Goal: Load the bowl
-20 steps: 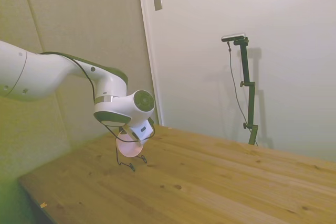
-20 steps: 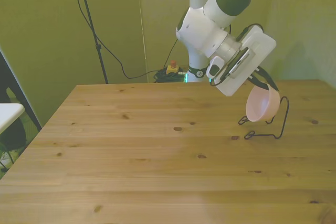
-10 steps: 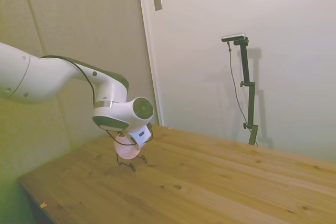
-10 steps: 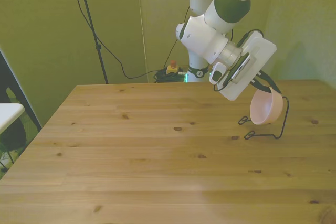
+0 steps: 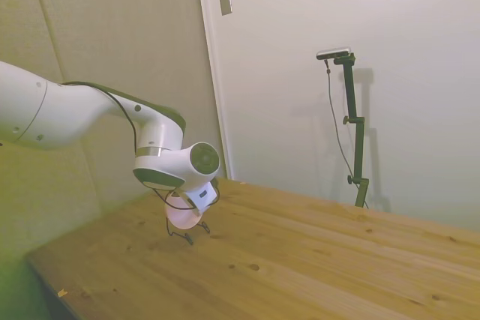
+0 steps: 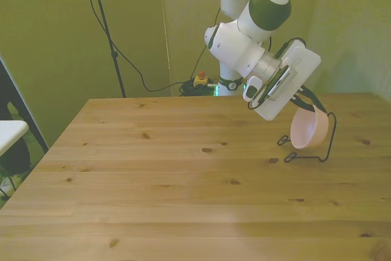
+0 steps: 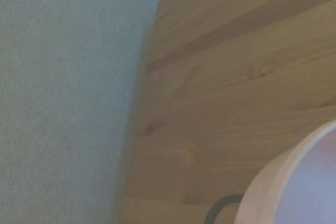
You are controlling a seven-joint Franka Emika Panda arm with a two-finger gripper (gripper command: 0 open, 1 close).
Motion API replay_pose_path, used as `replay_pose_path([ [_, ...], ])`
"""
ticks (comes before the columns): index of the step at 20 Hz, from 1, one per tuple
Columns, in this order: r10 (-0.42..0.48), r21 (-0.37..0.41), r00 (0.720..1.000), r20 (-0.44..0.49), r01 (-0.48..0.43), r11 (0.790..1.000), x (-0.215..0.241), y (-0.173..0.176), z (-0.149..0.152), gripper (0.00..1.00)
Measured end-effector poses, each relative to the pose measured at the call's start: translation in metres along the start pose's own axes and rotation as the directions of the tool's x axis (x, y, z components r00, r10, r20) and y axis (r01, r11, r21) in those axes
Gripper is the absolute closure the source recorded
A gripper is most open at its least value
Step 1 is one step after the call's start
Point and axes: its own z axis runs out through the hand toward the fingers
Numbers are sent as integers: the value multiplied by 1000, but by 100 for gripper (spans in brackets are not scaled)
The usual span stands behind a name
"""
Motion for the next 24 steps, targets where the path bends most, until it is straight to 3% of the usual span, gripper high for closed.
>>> replay_pose_path([
  [24,-7,-13,1000,-3,7,1000,9,-6,17,100],
])
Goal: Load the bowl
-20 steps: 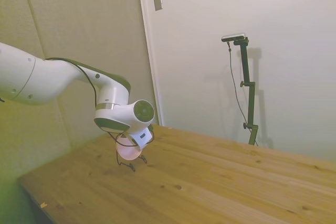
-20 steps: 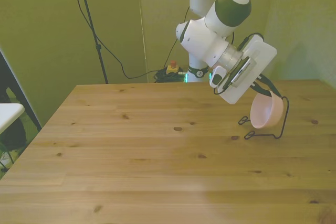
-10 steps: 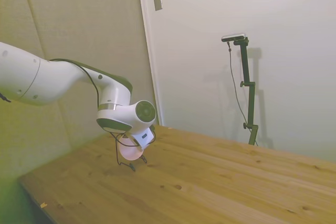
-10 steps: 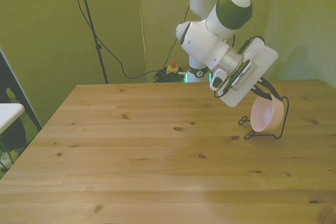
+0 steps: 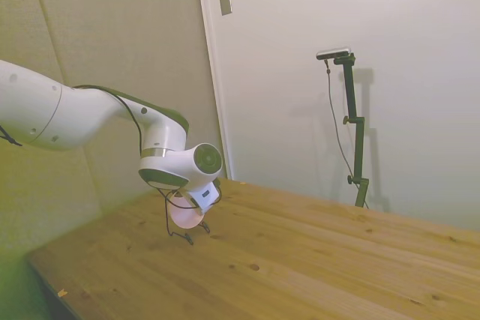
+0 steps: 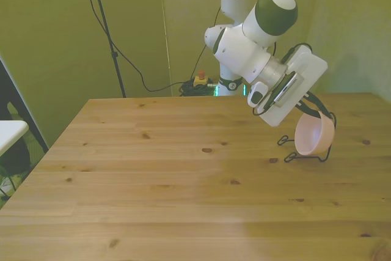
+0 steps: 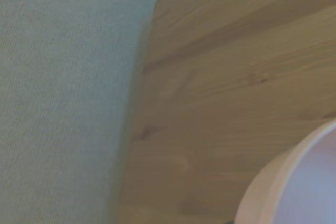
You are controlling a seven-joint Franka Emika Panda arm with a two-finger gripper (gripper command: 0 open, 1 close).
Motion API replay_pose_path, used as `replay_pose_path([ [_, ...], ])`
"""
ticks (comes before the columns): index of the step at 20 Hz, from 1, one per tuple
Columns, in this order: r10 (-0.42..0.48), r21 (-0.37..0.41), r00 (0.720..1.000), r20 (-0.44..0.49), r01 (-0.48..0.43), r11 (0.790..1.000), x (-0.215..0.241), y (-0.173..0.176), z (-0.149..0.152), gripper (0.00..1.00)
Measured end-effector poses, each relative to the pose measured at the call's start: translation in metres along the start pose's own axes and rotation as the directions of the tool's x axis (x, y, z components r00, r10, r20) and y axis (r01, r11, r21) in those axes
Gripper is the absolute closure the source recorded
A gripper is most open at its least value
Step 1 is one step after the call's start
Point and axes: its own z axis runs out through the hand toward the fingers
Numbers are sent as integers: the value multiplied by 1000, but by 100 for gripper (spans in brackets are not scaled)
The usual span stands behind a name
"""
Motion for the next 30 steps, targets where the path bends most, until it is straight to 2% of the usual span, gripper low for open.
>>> replay_pose_path([
  [2,-19,-5,999,-41,19,1000,-4,-8,-2,100],
  [7,-20,-4,999,-35,20,1000,-9,-7,-3,100],
  [16,16,-5,1000,-21,-16,1000,-8,14,1,100],
  [17,20,-7,1000,-19,-20,1000,-7,16,3,0],
  [30,6,8,1000,-4,-6,1000,-6,19,6,0],
])
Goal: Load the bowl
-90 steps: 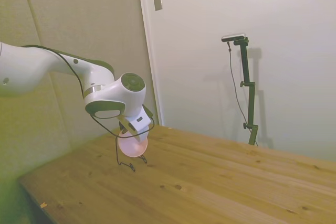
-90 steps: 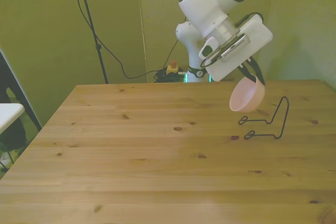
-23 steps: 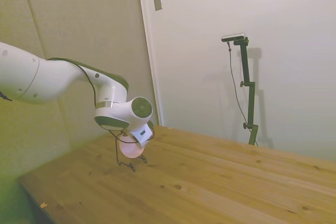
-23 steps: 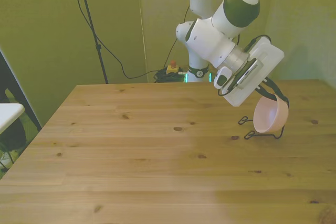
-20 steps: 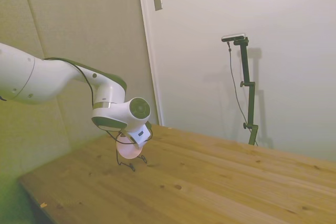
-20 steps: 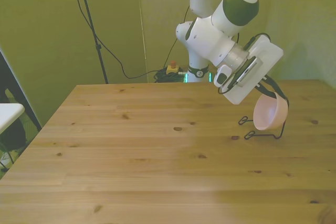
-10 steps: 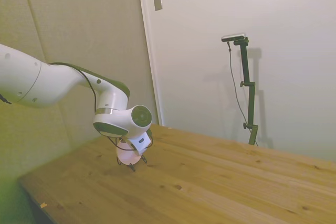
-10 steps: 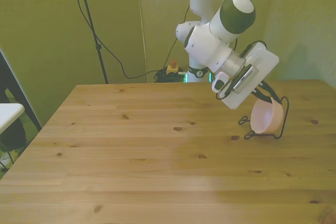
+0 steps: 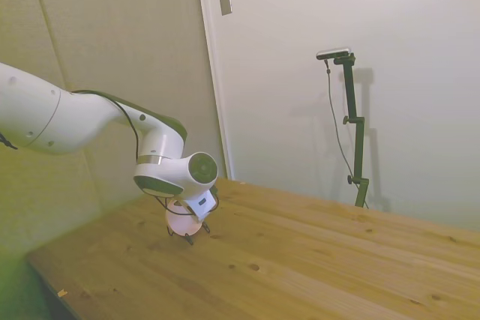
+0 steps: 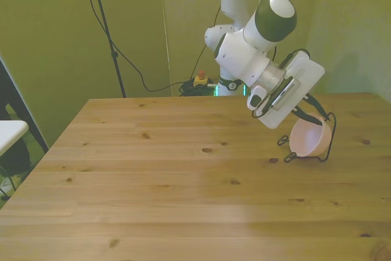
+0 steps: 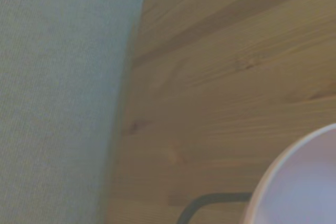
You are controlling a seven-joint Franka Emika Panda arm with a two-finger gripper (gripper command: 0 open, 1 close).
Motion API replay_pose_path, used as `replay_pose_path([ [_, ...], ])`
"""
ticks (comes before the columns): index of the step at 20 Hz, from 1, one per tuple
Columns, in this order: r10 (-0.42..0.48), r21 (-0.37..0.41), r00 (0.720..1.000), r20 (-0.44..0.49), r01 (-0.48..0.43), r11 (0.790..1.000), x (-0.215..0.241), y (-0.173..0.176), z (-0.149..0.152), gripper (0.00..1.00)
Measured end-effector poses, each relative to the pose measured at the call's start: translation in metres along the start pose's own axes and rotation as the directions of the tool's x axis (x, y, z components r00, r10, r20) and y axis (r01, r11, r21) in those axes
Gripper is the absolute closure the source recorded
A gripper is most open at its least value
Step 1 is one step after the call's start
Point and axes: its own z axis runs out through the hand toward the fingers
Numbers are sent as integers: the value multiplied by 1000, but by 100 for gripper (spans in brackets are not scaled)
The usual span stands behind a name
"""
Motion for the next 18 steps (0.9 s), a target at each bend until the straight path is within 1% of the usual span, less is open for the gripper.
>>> replay_pose_path([
  [2,-8,9,1000,8,8,1000,-5,-1,-7,0],
  [4,-14,23,1000,0,14,1000,-13,0,-23,0],
  [8,-45,44,997,-57,48,998,-39,4,-78,0],
  [10,-51,36,995,-88,55,998,-54,9,-101,0],
  [13,-23,-7,987,-156,22,1000,-70,24,-128,0],
  [15,17,-57,974,-225,-30,998,-76,34,-145,0],
  [16,37,-87,965,-260,-61,994,-80,38,-155,0],
  [18,69,-154,943,-325,-125,980,-87,46,-172,0],
])
